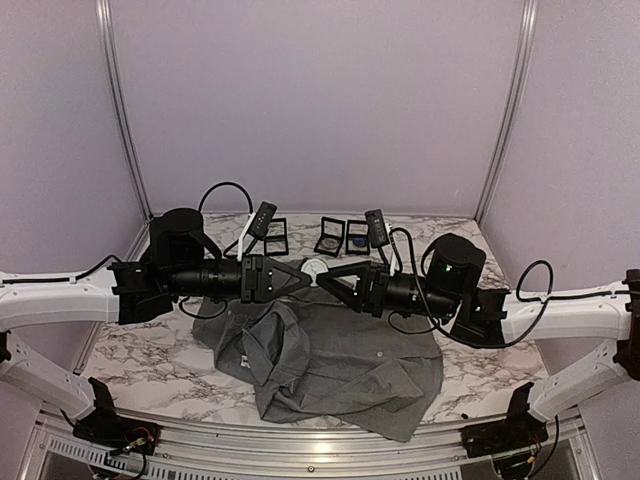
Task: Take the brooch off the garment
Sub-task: Close the brooch at the center of the board.
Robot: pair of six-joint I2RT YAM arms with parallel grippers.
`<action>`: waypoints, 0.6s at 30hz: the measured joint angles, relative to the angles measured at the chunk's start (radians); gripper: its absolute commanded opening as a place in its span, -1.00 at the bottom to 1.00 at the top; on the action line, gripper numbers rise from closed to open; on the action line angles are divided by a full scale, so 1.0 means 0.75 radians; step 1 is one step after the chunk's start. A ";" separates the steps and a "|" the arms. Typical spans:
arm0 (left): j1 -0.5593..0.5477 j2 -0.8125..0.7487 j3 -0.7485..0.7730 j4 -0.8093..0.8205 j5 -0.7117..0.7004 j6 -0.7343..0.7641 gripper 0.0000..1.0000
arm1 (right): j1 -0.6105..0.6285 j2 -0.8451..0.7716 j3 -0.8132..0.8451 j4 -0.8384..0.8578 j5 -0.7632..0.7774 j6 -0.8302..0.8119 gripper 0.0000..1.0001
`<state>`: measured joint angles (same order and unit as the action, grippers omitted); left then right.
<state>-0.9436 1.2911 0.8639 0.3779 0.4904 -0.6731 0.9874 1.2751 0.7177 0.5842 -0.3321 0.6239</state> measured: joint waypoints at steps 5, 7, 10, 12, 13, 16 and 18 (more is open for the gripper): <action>-0.004 0.000 0.007 0.016 0.001 -0.001 -1.00 | 0.002 0.006 0.000 0.006 -0.014 0.001 -0.32; -0.006 0.003 0.008 0.019 0.001 -0.001 -1.00 | 0.002 0.006 0.000 0.008 -0.016 0.001 -0.32; -0.011 0.011 0.009 0.019 0.002 0.000 -1.00 | 0.002 0.006 0.000 0.009 -0.020 0.001 -0.32; -0.015 0.016 0.009 0.019 0.003 0.000 -1.00 | 0.002 0.006 0.000 0.009 -0.021 0.001 -0.34; -0.017 0.018 0.009 0.019 0.003 0.000 -1.00 | 0.002 0.006 0.000 0.009 -0.022 0.001 -0.35; -0.020 0.021 0.009 0.019 0.004 0.000 -1.00 | 0.004 0.006 0.000 0.009 -0.023 0.001 -0.41; -0.021 0.023 0.009 0.019 0.004 0.000 -1.00 | 0.004 0.006 0.000 0.009 -0.023 0.002 -0.45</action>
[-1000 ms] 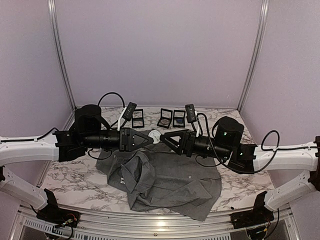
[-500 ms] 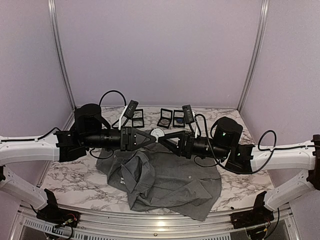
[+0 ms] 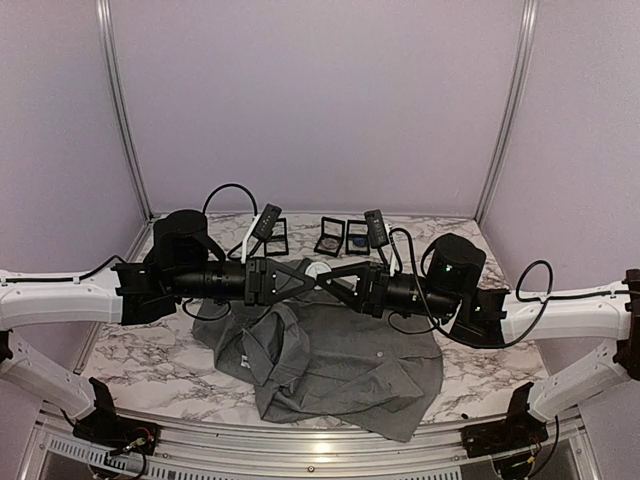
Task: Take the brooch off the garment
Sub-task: Close the brooch at the center of the board.
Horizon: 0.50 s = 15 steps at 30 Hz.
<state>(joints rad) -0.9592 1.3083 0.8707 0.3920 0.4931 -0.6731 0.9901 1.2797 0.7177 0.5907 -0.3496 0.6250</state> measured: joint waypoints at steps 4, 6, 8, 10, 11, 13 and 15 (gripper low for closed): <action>-0.006 0.001 0.004 0.000 0.000 0.001 -1.00 | 0.000 0.000 0.000 0.001 0.001 0.006 -0.55; -0.007 0.001 0.007 -0.001 0.000 0.001 -1.00 | 0.000 0.000 0.000 0.001 0.001 0.007 -0.59; -0.008 0.001 0.011 -0.001 -0.002 0.001 -1.00 | 0.000 0.000 0.000 0.001 0.002 0.010 -0.61; -0.008 0.001 0.015 -0.002 -0.006 0.004 -1.00 | 0.000 -0.001 0.000 0.005 0.005 0.016 -0.63; -0.008 0.001 0.015 -0.003 -0.006 0.005 -1.00 | 0.000 -0.001 0.000 0.006 0.007 0.016 -0.64; -0.009 0.001 0.016 -0.003 -0.009 0.007 -1.00 | 0.000 -0.001 0.000 0.007 0.012 0.021 -0.65; -0.011 0.001 0.017 -0.004 -0.014 0.010 -1.00 | 0.001 -0.001 0.000 0.010 0.016 0.025 -0.65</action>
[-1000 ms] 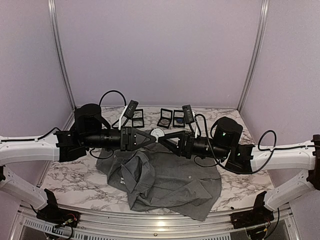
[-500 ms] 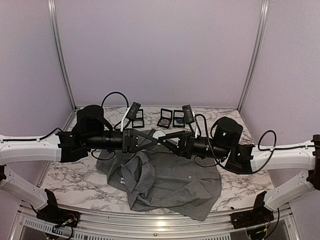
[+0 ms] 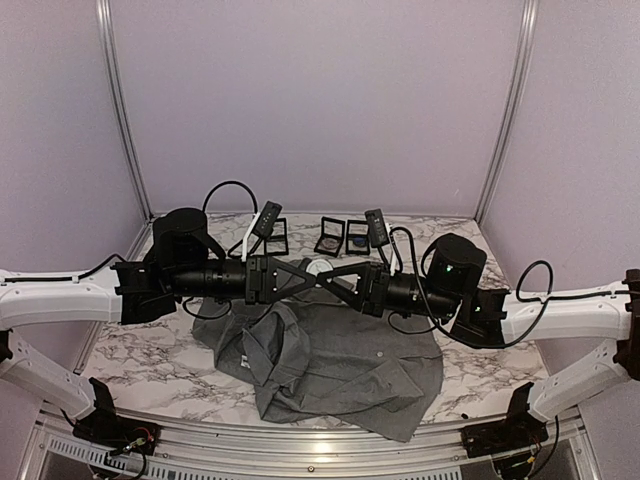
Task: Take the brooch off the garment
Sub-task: Close the brooch at the center of the board.
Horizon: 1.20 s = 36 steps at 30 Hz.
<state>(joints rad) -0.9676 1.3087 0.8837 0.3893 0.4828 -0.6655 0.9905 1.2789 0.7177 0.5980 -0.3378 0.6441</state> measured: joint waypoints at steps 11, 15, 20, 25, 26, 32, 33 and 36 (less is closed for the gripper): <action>-0.018 -0.001 0.019 -0.046 -0.048 0.072 -1.00 | -0.001 0.000 0.000 0.006 0.003 0.054 -0.70; -0.025 -0.001 0.023 -0.056 -0.064 0.101 -1.00 | -0.001 0.000 0.000 0.008 -0.007 0.068 -0.71; -0.031 -0.002 0.024 -0.060 -0.074 0.124 -1.00 | -0.003 0.001 0.000 0.009 -0.028 0.089 -0.71; -0.033 -0.005 0.024 -0.080 -0.085 0.145 -1.00 | -0.008 0.011 0.000 0.010 -0.044 0.109 -0.72; -0.035 -0.006 0.025 -0.087 -0.090 0.150 -1.00 | -0.009 0.013 0.000 0.010 -0.049 0.113 -0.72; -0.048 -0.018 0.025 -0.112 -0.114 0.179 -1.00 | -0.010 0.017 0.000 0.011 -0.059 0.129 -0.73; -0.050 -0.019 0.025 -0.114 -0.121 0.181 -1.00 | -0.010 0.016 0.000 0.012 -0.059 0.135 -0.73; -0.055 -0.022 0.027 -0.123 -0.135 0.192 -1.00 | -0.011 0.018 0.000 0.015 -0.060 0.149 -0.73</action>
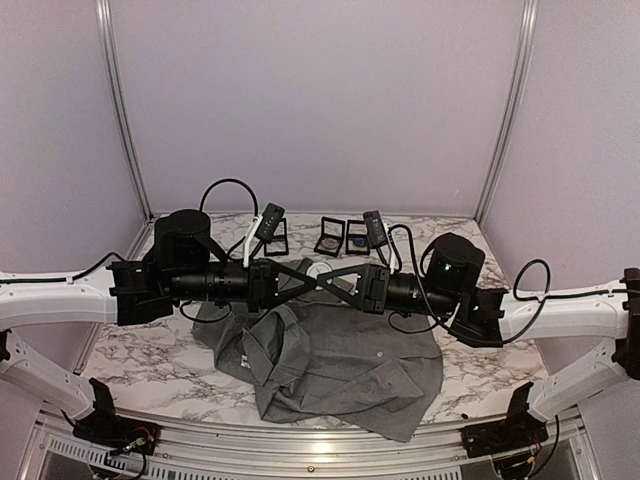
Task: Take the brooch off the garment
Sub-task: Close the brooch at the center of the board.
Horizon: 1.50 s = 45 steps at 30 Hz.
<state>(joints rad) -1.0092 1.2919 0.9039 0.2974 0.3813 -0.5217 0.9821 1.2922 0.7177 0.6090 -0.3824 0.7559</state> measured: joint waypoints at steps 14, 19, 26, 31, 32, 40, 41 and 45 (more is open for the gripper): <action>-0.019 -0.009 0.020 -0.068 -0.082 0.051 -1.00 | -0.006 0.031 0.000 0.038 0.002 0.052 -0.73; -0.026 -0.012 0.020 -0.066 -0.103 0.048 -1.00 | -0.006 0.032 -0.002 0.048 0.012 0.064 -0.72; -0.035 -0.013 0.019 -0.043 -0.130 0.004 -1.00 | -0.006 0.033 -0.013 0.095 0.028 0.069 -0.70; -0.040 -0.013 0.001 0.010 -0.151 -0.048 -1.00 | -0.006 0.032 -0.015 0.114 0.043 0.060 -0.65; -0.042 -0.013 -0.004 0.021 -0.154 -0.057 -1.00 | -0.006 0.032 -0.017 0.118 0.044 0.057 -0.64; -0.047 -0.013 -0.024 0.072 -0.171 -0.111 -1.00 | -0.006 0.032 -0.019 0.132 0.045 0.033 -0.60; -0.048 -0.013 -0.025 0.077 -0.172 -0.115 -1.00 | -0.006 0.032 -0.021 0.135 0.045 0.030 -0.59; -0.050 -0.013 -0.031 0.098 -0.172 -0.139 -1.00 | -0.006 0.028 -0.022 0.142 0.047 0.018 -0.57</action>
<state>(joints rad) -1.0466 1.2819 0.8810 0.3710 0.2520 -0.6262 0.9775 1.3136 0.7013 0.7155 -0.3473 0.7692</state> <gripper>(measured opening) 0.012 0.210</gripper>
